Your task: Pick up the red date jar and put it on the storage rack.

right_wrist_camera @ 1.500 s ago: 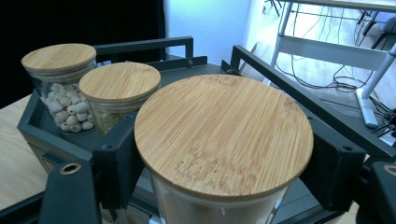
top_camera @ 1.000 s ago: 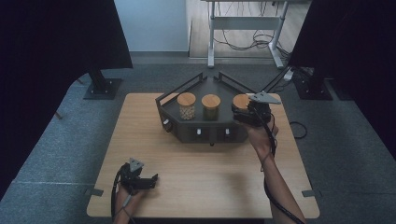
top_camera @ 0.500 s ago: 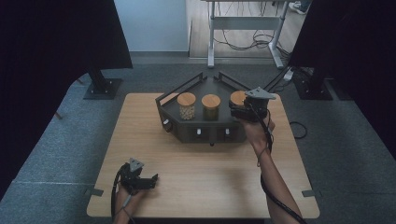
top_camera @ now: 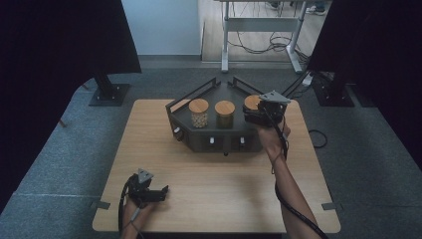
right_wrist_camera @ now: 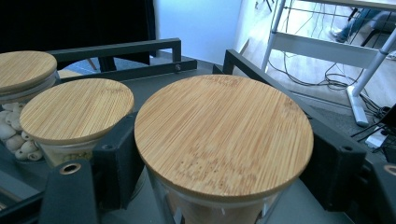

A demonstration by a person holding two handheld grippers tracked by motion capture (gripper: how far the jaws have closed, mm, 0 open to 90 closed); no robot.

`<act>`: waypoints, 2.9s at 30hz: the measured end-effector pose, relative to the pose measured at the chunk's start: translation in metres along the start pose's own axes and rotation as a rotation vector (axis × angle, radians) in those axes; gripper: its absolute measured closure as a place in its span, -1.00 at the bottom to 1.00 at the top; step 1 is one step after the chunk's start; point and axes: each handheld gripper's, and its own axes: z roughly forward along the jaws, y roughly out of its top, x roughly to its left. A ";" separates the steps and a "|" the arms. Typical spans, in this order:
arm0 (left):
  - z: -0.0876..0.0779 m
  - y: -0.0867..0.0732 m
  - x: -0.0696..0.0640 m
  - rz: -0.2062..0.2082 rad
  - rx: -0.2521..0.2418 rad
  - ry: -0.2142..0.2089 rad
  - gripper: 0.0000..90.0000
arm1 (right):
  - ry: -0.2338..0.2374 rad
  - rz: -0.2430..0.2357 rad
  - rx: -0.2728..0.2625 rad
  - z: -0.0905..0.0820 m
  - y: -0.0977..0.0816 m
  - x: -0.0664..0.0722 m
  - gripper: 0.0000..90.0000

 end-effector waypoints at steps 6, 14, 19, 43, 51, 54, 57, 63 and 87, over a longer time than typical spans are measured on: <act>0.000 0.000 0.000 0.000 0.000 -0.002 -0.94 | 0.002 0.004 0.008 0.008 -0.001 0.001 -0.48; 0.000 0.000 0.000 0.000 0.000 -0.002 -0.94 | -0.006 0.015 0.018 0.015 -0.007 -0.002 -0.48; 0.000 0.000 0.000 0.000 0.000 -0.002 -0.94 | -0.009 0.015 0.022 0.018 -0.010 -0.002 -0.48; 0.000 0.000 0.000 0.000 0.000 -0.002 -0.94 | -0.009 0.046 0.027 0.022 -0.020 -0.008 -0.49; 0.000 0.000 0.000 0.000 0.000 -0.002 -0.94 | 0.000 0.078 0.038 0.021 -0.020 -0.012 -0.49; 0.000 0.000 0.000 0.000 0.000 -0.003 -0.94 | 0.002 0.076 0.040 0.021 -0.020 -0.012 -0.50; 0.000 0.000 0.000 0.001 0.000 -0.003 -0.94 | 0.013 0.075 0.043 0.021 -0.020 -0.012 -0.58; 0.000 0.000 0.000 0.001 0.000 -0.003 -0.94 | 0.029 0.061 0.051 0.022 -0.022 -0.012 -0.73; 0.000 0.000 0.000 0.001 0.000 -0.004 -0.94 | 0.056 0.032 0.022 0.014 -0.023 -0.012 -0.83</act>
